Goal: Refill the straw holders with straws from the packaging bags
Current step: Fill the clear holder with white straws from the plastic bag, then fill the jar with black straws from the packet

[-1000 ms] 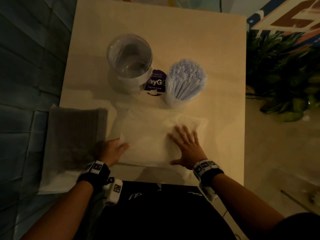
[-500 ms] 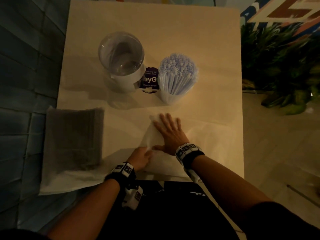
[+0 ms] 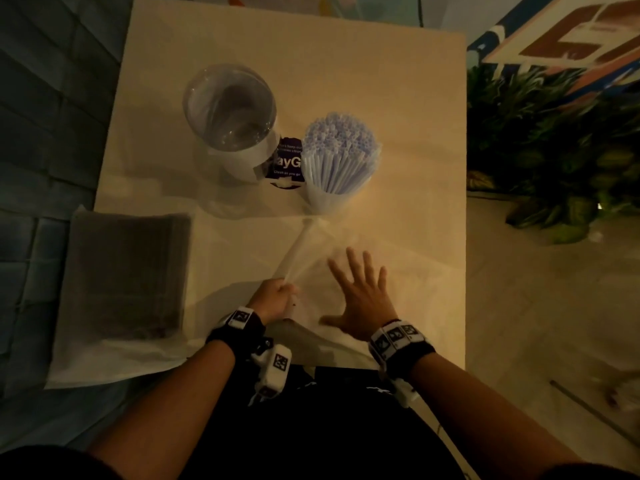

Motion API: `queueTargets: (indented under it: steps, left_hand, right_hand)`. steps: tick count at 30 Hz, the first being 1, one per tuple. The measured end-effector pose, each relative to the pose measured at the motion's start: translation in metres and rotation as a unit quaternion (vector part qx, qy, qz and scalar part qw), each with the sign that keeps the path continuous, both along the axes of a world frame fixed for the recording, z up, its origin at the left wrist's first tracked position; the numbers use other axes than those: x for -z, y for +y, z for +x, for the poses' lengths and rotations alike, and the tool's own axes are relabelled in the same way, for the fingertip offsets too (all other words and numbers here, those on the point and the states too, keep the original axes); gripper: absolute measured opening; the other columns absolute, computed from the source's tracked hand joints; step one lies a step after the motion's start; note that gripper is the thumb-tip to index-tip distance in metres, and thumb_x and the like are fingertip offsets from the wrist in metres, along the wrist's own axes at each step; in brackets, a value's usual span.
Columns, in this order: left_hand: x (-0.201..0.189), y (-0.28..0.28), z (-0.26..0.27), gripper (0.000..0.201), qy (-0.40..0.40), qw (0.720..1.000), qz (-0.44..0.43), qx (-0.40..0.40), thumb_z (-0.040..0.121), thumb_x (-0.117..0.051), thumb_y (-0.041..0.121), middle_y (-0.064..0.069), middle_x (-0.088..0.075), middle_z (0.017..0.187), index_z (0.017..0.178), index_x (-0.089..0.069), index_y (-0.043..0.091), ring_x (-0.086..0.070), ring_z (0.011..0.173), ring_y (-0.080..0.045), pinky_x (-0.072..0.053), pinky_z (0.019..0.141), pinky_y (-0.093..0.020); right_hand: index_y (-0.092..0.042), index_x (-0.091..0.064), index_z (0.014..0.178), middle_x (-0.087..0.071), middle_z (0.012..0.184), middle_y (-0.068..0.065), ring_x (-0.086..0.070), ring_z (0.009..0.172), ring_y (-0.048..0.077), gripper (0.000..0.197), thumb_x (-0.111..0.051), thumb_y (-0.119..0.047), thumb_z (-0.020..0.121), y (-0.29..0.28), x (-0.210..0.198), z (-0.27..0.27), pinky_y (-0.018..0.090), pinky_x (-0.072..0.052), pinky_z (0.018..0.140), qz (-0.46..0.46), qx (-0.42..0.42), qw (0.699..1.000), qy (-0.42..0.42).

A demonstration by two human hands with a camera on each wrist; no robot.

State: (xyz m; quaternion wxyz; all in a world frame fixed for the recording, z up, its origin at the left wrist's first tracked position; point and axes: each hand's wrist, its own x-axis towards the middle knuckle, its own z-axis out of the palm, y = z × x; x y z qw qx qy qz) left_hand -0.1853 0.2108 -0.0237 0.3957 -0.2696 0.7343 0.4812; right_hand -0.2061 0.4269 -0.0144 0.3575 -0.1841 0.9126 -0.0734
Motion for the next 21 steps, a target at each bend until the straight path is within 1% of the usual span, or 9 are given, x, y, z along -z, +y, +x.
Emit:
queueTargets:
  steps: [3, 6, 9, 11, 12, 13, 16, 19, 21]
  left_hand:
    - [-0.015, -0.014, 0.000, 0.019, 0.035, 0.999, 0.022, -0.021, 0.098, -0.051, 0.019, -0.012, -0.068, 0.083, 0.096, -0.062, 0.003, -0.064, 0.071, -0.026, -0.053, 0.068, -0.036]
    - [-0.034, -0.060, 0.017, 0.008, 0.130, 0.990, -0.010, -0.047, 0.095, -0.054, 0.015, -0.012, -0.071, 0.084, 0.091, -0.062, 0.015, -0.069, 0.072, -0.028, -0.053, 0.062, -0.029]
    - [-0.050, -0.136, 0.048, 0.013, 0.229, 0.957, -0.148, -0.096, 0.090, -0.056, 0.036, -0.009, -0.070, 0.099, 0.099, -0.063, 0.030, -0.067, 0.090, -0.029, -0.054, 0.080, -0.040]
    - [-0.059, -0.192, 0.073, 0.025, 0.260, 0.909, -0.315, -0.079, 0.090, -0.062, 0.023, -0.017, -0.062, 0.115, 0.114, -0.062, 0.016, -0.059, 0.105, -0.037, -0.049, 0.092, -0.049]
    - [-0.063, -0.217, 0.083, 0.034, 0.246, 0.892, -0.373, -0.070, 0.088, -0.067, 0.017, -0.020, -0.057, 0.124, 0.121, -0.059, 0.012, -0.055, 0.113, -0.040, -0.046, 0.096, -0.052]
    - [-0.064, -0.237, 0.093, 0.046, 0.212, 0.892, -0.393, -0.067, 0.086, -0.071, 0.017, -0.021, -0.050, 0.134, 0.129, -0.056, 0.012, -0.049, 0.121, -0.042, -0.042, 0.101, -0.054]
    - [-0.054, -0.261, 0.106, 0.072, 0.095, 0.932, -0.345, -0.060, 0.086, -0.071, 0.039, -0.017, -0.032, 0.151, 0.148, -0.037, 0.028, -0.039, 0.133, -0.042, -0.037, 0.107, -0.057]
    - [-0.047, -0.252, 0.095, 0.085, 0.056, 0.948, -0.311, -0.019, 0.082, -0.061, 0.065, -0.016, -0.027, 0.151, 0.151, -0.015, 0.047, -0.040, 0.131, -0.042, -0.038, 0.107, -0.055]
    - [-0.050, -0.236, 0.079, 0.088, 0.036, 0.954, -0.296, 0.006, 0.082, -0.056, 0.070, -0.017, -0.027, 0.148, 0.153, -0.012, 0.043, -0.045, 0.128, -0.042, -0.042, 0.104, -0.051]
  right_hand:
    - [-0.045, 0.020, 0.149, 0.035, 0.158, -0.003, 0.026, 0.146, 0.037, 0.131, -0.074, -0.073, 0.061, 0.010, 0.007, 0.007, 0.073, -0.003, 0.110, 0.019, -0.037, 0.999, -0.034]
    - [-0.050, 0.021, 0.147, 0.038, 0.156, -0.008, 0.028, 0.146, 0.035, 0.134, -0.079, -0.067, 0.060, 0.032, 0.006, 0.004, 0.073, -0.006, 0.111, 0.035, -0.004, 0.998, -0.049]
    - [-0.052, 0.016, 0.149, 0.034, 0.157, -0.010, 0.023, 0.147, 0.033, 0.126, -0.077, -0.068, 0.064, 0.045, 0.000, -0.002, 0.070, -0.008, 0.113, 0.042, -0.002, 0.997, -0.058]
    - [-0.047, 0.002, 0.153, 0.022, 0.162, -0.005, 0.013, 0.150, 0.033, 0.109, -0.066, -0.072, 0.072, 0.043, -0.011, -0.005, 0.065, -0.011, 0.117, 0.045, 0.000, 0.998, -0.042]
    - [-0.043, -0.007, 0.154, 0.012, 0.164, -0.002, 0.006, 0.151, 0.032, 0.099, -0.062, -0.072, 0.077, 0.037, -0.018, -0.007, 0.060, -0.014, 0.119, 0.037, 0.004, 0.999, -0.017]
    - [-0.039, -0.017, 0.154, 0.000, 0.165, 0.001, -0.003, 0.151, 0.032, 0.089, -0.059, -0.069, 0.082, 0.028, -0.024, -0.008, 0.056, -0.019, 0.120, 0.021, 0.010, 1.000, 0.016]
    - [-0.028, -0.043, 0.144, -0.034, 0.155, 0.004, -0.032, 0.141, 0.028, 0.062, -0.057, -0.055, 0.090, -0.019, -0.041, -0.007, 0.045, -0.036, 0.113, -0.055, 0.007, 0.995, 0.079]
    - [-0.027, -0.054, 0.134, -0.053, 0.136, -0.003, -0.051, 0.122, 0.021, 0.046, -0.054, -0.050, 0.094, -0.082, -0.047, -0.004, 0.036, -0.046, 0.100, -0.109, -0.025, 0.994, 0.021]
    - [-0.029, -0.052, 0.134, -0.055, 0.131, -0.004, -0.055, 0.117, 0.020, 0.046, -0.052, -0.052, 0.094, -0.123, -0.043, -0.003, 0.035, -0.047, 0.098, -0.101, -0.032, 0.993, -0.052]
